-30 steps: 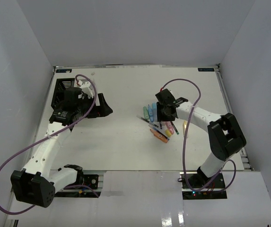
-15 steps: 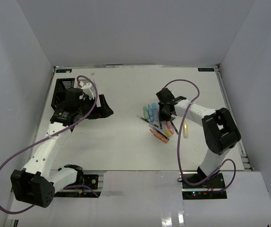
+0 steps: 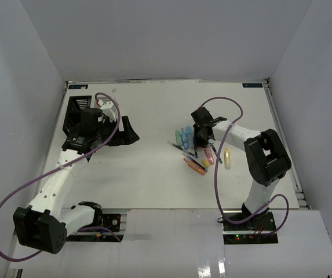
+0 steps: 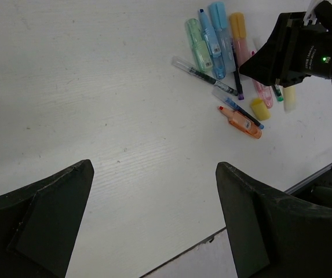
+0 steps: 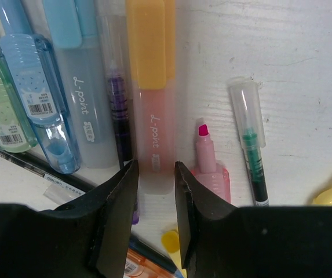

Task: Sort the stationery into containers
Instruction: Pick up the pen from the center of the board.

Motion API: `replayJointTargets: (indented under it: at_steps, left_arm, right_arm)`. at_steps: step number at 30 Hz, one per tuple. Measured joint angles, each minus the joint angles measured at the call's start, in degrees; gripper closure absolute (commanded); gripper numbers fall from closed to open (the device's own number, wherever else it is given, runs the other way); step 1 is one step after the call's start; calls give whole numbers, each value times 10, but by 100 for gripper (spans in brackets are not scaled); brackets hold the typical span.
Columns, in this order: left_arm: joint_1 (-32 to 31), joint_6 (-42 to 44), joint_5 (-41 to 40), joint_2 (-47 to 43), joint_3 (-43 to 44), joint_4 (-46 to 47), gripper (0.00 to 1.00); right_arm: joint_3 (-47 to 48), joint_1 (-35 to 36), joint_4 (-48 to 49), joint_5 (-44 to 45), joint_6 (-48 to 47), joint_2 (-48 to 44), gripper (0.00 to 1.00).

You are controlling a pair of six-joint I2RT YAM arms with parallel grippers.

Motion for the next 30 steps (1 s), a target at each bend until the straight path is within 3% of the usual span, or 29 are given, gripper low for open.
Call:
replayJointTargets:
  at_steps: [8, 11, 12, 13, 14, 19, 24, 30]
  left_arm:
    - [0, 0, -2, 7, 0, 0, 2]
    - [0, 0, -3, 11, 0, 0, 2]
    - [0, 0, -3, 13, 0, 0, 2]
    - [0, 0, -3, 14, 0, 0, 2]
    - [0, 0, -3, 16, 0, 0, 2]
    - [0, -5, -2, 29, 8, 0, 2]
    - [0, -32, 21, 54, 50, 4, 2]
    - [0, -101, 93, 74, 100, 70, 2]
  right_arm:
    - [13, -6, 7, -2, -2, 24, 55]
    - [14, -8, 7, -2, -6, 26, 67]
    - [14, -8, 7, -1, -8, 26, 74]
    - [14, -9, 6, -1, -11, 26, 88]
    - [15, -10, 5, 0, -12, 26, 92]
    - [19, -11, 0, 7, -38, 11, 92]
    - [35, -11, 0, -9, -87, -74, 92]
    - [17, 5, 72, -108, -152, -247, 92]
